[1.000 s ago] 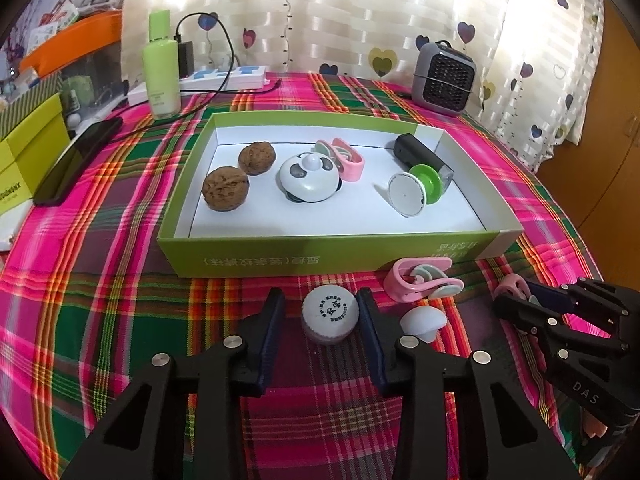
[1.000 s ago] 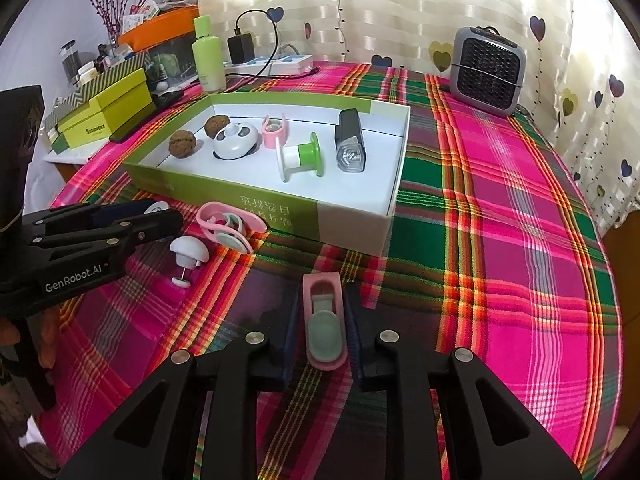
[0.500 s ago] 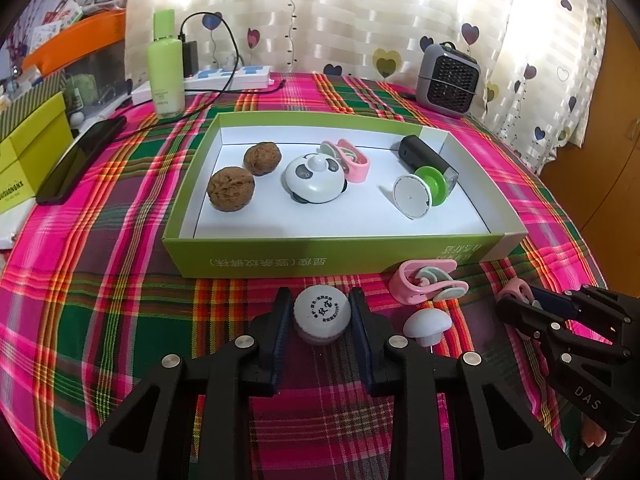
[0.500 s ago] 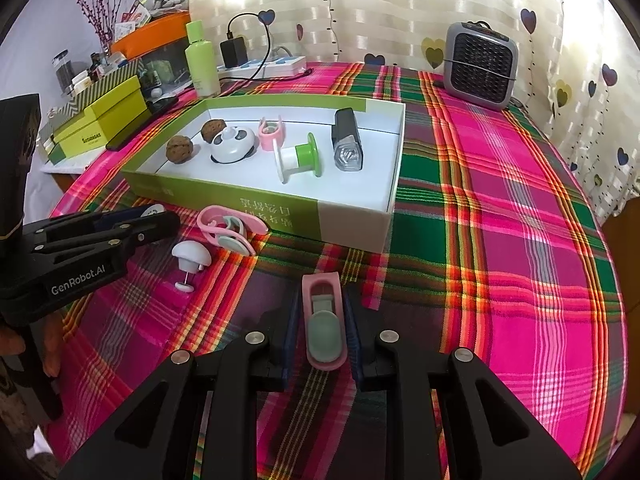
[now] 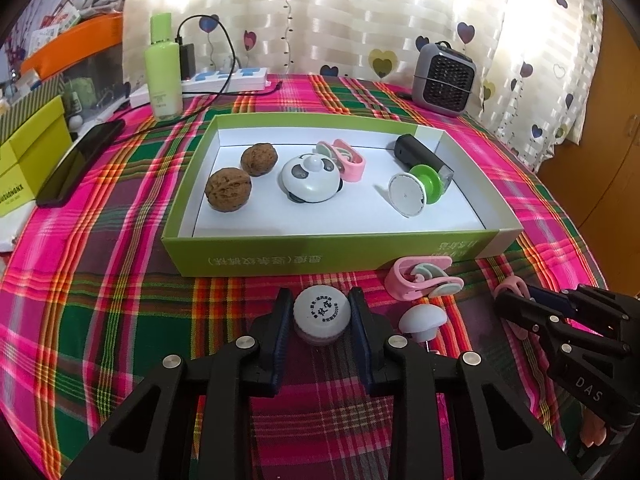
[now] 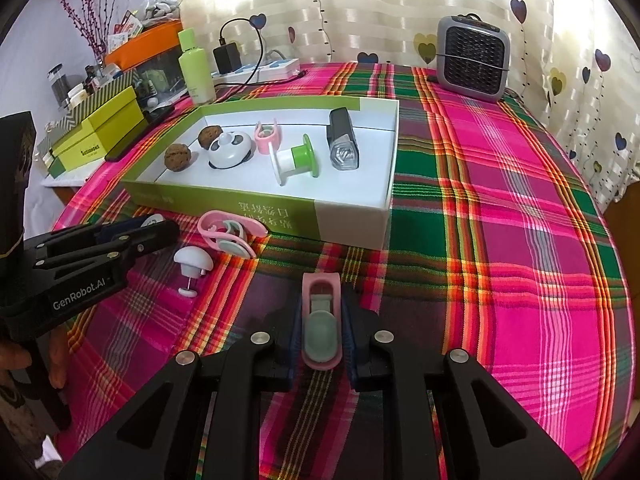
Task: Organize objects
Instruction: 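Close the left gripper on the white round cap while the right gripper holds the pink clip, then carry the pink clip and white round cap over the white tray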
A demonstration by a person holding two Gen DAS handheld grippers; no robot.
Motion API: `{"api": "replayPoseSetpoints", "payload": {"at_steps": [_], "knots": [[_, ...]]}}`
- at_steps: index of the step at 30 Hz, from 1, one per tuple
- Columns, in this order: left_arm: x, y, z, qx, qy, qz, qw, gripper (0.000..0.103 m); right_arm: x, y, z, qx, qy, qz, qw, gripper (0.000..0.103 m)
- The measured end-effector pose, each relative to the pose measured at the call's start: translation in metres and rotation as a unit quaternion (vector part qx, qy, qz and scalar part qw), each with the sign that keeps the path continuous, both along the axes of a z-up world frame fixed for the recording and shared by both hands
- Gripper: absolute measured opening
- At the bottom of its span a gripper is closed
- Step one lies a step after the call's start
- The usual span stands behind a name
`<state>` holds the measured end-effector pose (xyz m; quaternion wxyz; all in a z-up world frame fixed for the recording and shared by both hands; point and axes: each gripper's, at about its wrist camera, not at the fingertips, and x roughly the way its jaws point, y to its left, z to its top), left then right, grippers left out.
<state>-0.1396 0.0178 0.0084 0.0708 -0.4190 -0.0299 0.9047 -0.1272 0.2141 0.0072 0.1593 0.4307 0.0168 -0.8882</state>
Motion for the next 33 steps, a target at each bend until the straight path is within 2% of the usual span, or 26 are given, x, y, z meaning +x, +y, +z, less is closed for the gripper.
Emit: {"api": "replayPoseSetpoints", "payload": {"at_steps": [14,33], "knots": [[0.007,0.007,0.006,-0.009,0.009,-0.011,0.9999,0.026,0.004,-0.002,0.002,-0.013,0.005,0.006,1.0,0.018],[0.013,0.005,0.024,0.011,0.026,-0.022,0.9994,0.026,0.006,-0.008,0.017,-0.025,0.02,0.012,0.999,0.018]]}}
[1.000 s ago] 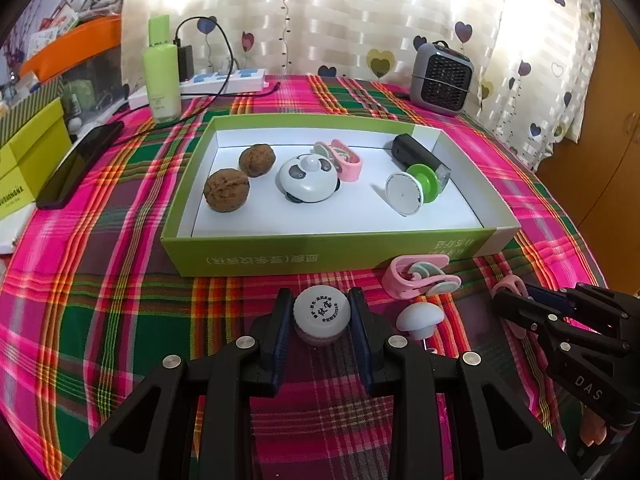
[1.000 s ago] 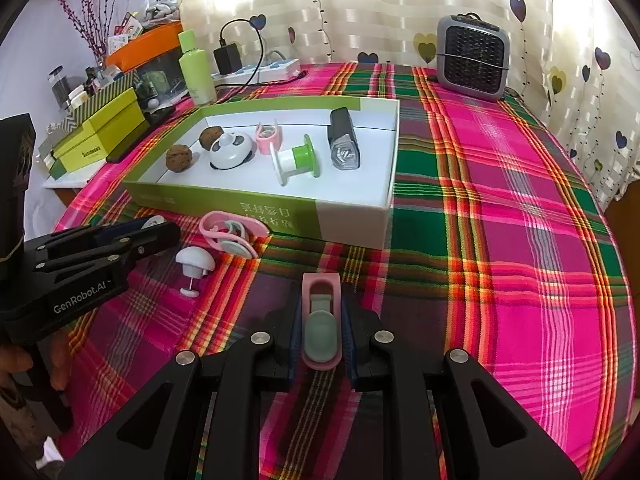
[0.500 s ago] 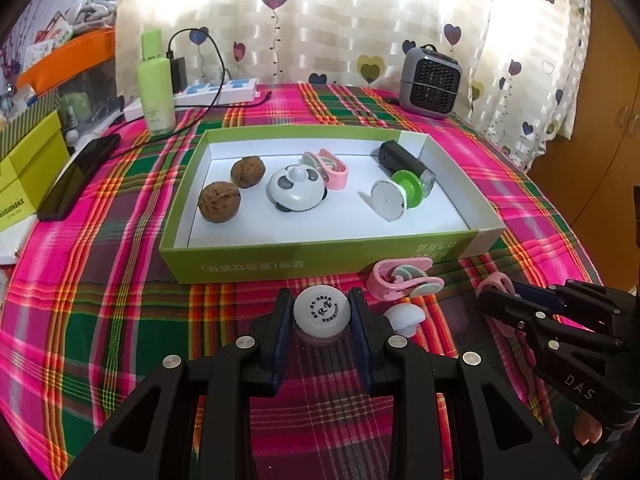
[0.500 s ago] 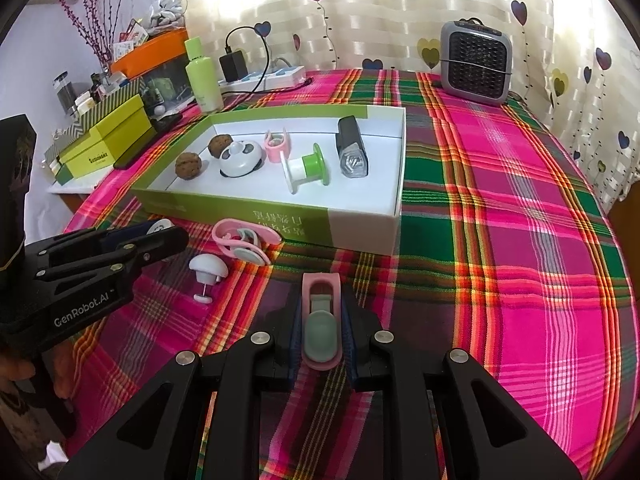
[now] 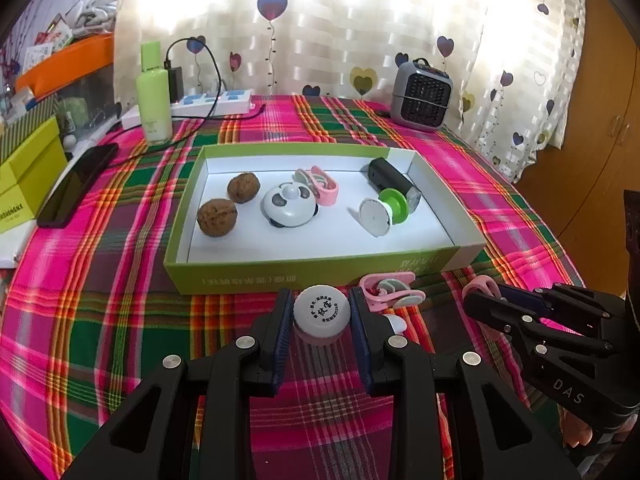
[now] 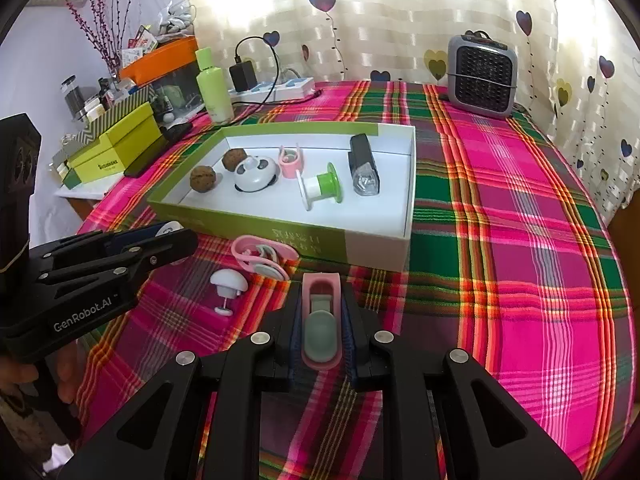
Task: Organize objects
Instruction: 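Carry the pink clip and white round cap over the white tray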
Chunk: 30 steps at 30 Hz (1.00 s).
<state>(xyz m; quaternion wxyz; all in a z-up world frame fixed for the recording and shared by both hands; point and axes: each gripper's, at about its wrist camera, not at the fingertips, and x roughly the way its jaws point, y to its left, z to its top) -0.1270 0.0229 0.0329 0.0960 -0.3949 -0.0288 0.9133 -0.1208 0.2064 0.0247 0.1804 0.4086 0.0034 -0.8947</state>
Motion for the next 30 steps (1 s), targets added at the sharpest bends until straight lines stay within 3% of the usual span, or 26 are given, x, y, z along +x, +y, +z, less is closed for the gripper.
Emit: {"api": "replayPoseSetpoints", "payload": {"at_steps": [16,30], "knots": [[-0.003,-0.007,0.008,0.006,0.004,0.002,1.0,0.026,-0.002,-0.007,0.014,-0.004,0.014,0.007,1.0,0.018],[-0.029,-0.017,0.012,0.01,0.0,0.017,0.9998,0.026,-0.025,-0.014,0.029,-0.009,0.022,0.011,1.0,0.018]]}}
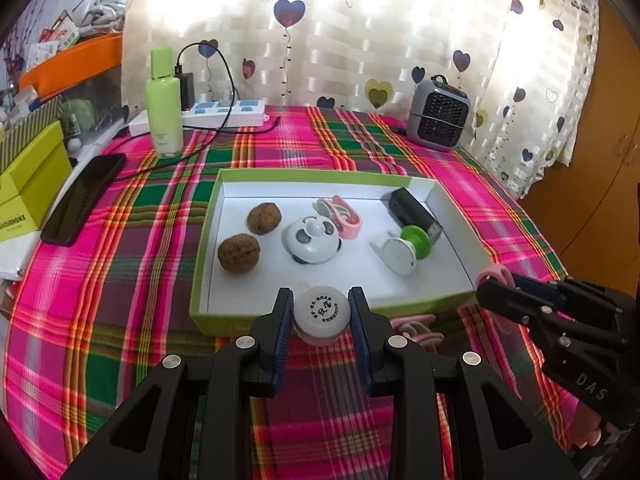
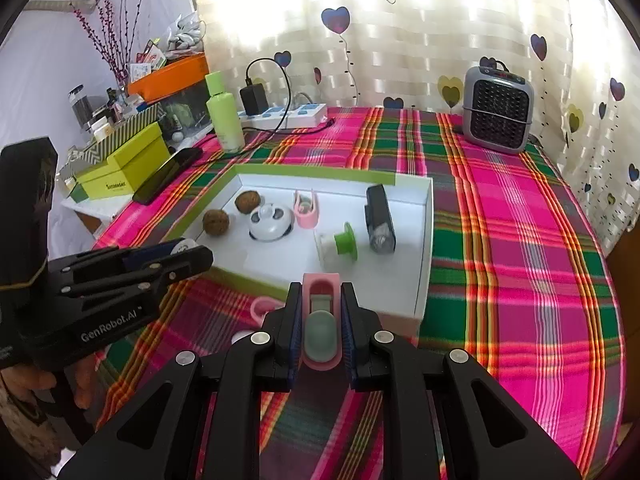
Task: Organize objects
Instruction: 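Carry the pink clip and white round cap over the white tray, then lower the pink clip and white cap into the tray and open both grippers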
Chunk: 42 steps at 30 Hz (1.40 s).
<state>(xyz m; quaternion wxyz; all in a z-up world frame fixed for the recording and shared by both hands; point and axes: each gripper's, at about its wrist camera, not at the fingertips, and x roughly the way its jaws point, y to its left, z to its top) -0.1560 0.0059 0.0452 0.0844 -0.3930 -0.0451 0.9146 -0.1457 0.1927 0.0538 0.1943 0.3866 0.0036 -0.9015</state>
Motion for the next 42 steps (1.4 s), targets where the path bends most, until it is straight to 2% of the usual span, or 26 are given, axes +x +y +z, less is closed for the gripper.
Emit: {"api": "replayPoseSetpoints", "payload": {"at_steps": [23,30,42], "knots": [[-0.049,-0.01,-0.018,-0.004,-0.021,0.015,0.9997,0.026,-0.071,-0.013,0.011,-0.003,-0.007,0.003,1.0,0.018],[-0.058,-0.009,-0.025,-0.007,-0.03,0.014,0.9994,0.026,-0.091,-0.021,0.004,0.003,-0.023,0.009,1.0,0.018],[-0.065,-0.005,-0.027,-0.024,-0.022,0.012,0.9994,0.026,-0.125,-0.03,-0.012,0.013,-0.055,0.008,0.998,0.018]]}}
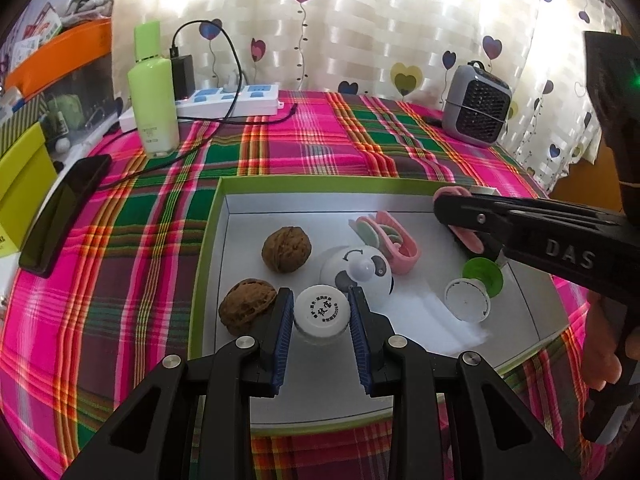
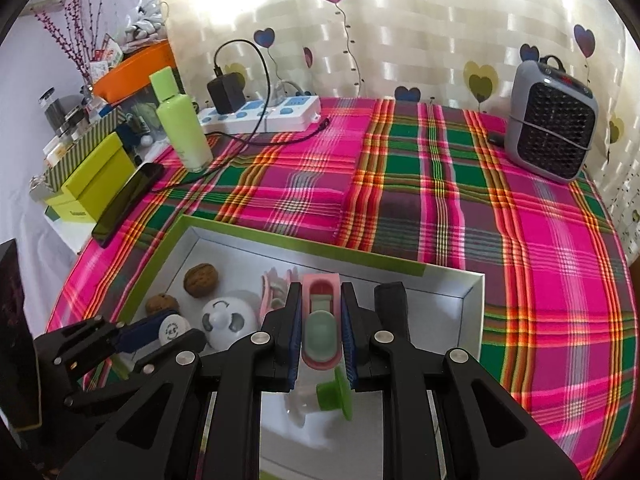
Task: Organize objects
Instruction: 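Lower the pink clip and white cap into the tray and open both grippers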
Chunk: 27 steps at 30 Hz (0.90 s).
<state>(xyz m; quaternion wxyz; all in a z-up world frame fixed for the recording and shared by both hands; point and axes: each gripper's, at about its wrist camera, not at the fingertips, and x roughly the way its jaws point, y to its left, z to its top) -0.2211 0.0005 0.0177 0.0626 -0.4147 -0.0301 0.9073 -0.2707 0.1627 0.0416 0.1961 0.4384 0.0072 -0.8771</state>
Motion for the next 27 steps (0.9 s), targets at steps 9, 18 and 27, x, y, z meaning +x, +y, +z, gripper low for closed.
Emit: {"api": "replayPoseSetpoints", "payload": {"at_steps": [9,18,27], "knots": [[-0.002,-0.001,-0.001,-0.01,0.006,0.004,0.9999,0.026,-0.01,-0.004,-0.014,0.006,-0.019,-0.001,1.0,0.018],[-0.004,-0.005,-0.001,-0.006,0.005,0.005,1.0,0.026,-0.015,-0.008,-0.02,0.012,-0.028,0.0,1.0,0.018],[-0.004,-0.005,0.0,-0.004,0.006,0.006,1.0,0.026,-0.016,-0.008,-0.025,0.013,-0.035,-0.001,0.999,0.018]]}}
